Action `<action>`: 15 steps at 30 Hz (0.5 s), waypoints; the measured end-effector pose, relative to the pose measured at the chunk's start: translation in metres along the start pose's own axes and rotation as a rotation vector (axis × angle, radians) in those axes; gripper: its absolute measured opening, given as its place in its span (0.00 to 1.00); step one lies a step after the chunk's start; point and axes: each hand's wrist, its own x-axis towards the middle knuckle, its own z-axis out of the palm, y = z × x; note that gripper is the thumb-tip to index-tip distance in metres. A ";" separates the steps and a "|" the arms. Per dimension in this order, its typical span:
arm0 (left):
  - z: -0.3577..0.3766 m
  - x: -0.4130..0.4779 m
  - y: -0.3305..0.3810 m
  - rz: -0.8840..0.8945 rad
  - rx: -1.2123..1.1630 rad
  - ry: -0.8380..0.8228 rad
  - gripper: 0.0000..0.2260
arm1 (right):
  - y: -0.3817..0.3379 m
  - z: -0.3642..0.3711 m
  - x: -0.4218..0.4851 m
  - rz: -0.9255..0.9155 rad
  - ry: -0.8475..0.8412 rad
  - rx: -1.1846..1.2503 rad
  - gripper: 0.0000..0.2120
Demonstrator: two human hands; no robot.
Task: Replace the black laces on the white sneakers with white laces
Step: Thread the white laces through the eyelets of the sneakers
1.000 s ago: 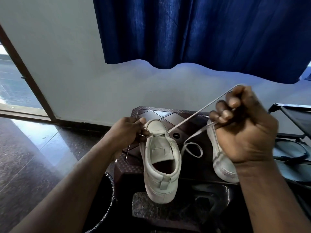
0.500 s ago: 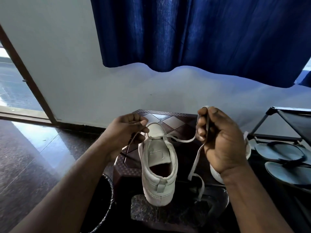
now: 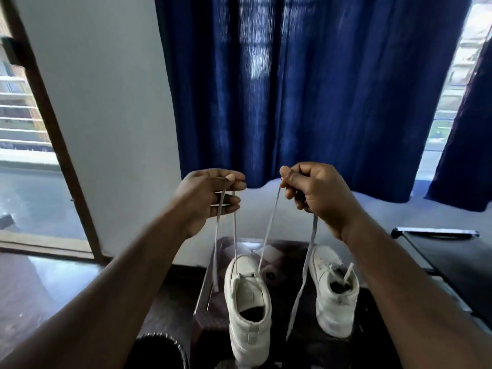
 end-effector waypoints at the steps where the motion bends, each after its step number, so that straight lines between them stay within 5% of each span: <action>1: 0.003 -0.001 0.016 0.016 0.012 -0.001 0.09 | -0.014 -0.004 0.004 0.000 -0.013 -0.007 0.18; 15: 0.037 -0.027 0.171 0.217 0.081 -0.008 0.10 | -0.152 -0.025 0.035 -0.159 0.125 -0.307 0.09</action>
